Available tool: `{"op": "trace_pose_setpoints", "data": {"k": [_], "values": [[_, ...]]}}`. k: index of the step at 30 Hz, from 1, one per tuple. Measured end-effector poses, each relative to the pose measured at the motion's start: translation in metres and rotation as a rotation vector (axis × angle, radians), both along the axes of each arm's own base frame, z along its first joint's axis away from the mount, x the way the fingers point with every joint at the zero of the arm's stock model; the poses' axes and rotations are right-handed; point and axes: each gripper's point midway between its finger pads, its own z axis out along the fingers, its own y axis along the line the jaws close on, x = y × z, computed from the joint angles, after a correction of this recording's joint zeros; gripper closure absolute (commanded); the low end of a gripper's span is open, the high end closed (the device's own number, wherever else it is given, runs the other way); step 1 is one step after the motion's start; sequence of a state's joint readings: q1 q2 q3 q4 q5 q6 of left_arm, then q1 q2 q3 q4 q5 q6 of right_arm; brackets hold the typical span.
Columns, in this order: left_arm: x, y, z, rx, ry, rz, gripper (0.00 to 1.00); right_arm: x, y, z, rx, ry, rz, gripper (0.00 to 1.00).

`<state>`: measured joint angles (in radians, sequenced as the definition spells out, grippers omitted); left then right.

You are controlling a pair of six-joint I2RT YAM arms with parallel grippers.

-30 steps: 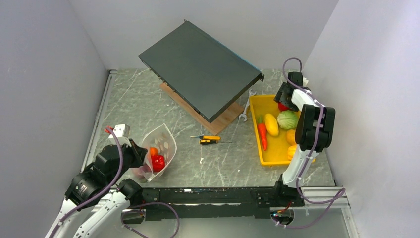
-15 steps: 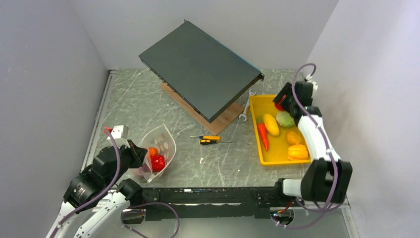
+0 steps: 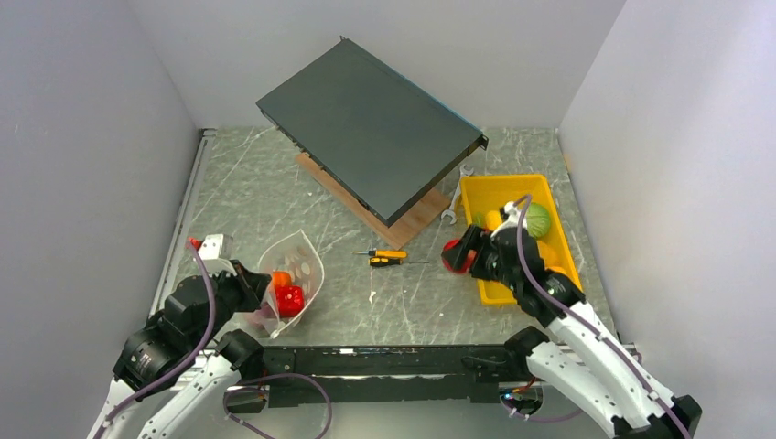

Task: Place the food in the zip-top bag and seal the zipper
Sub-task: Pick up the fake vegetable from the bin, then place the fake vegetable in the zipper food storage bag.

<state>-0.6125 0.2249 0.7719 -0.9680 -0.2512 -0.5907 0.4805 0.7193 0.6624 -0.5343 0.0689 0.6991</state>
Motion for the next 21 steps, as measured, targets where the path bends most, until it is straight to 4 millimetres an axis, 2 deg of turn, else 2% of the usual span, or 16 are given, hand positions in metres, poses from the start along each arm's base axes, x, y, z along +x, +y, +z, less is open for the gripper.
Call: {"op": "trace_pose_setpoints", "data": {"k": [4, 7, 16, 21], "values": [[0.0, 0.0, 0.001, -0.002, -0.007, -0.002, 1.0, -0.043, 0.017, -0.035, 0.045, 0.084, 0.088, 1.0], [-0.001, 0.001, 0.002, -0.007, -0.015, -0.002, 1.0, -0.077, 0.035, -0.049, 0.062, 0.107, 0.22, 1.0], [-0.001, 0.001, 0.002, -0.008, -0.016, -0.003, 1.0, -0.132, 0.089, 0.0, 0.139, -0.047, 0.625, 1.0], [-0.001, 0.001, 0.002, -0.008, -0.016, -0.002, 1.0, -0.192, 0.147, 0.026, 0.062, -0.126, 0.947, 1.0]]}}
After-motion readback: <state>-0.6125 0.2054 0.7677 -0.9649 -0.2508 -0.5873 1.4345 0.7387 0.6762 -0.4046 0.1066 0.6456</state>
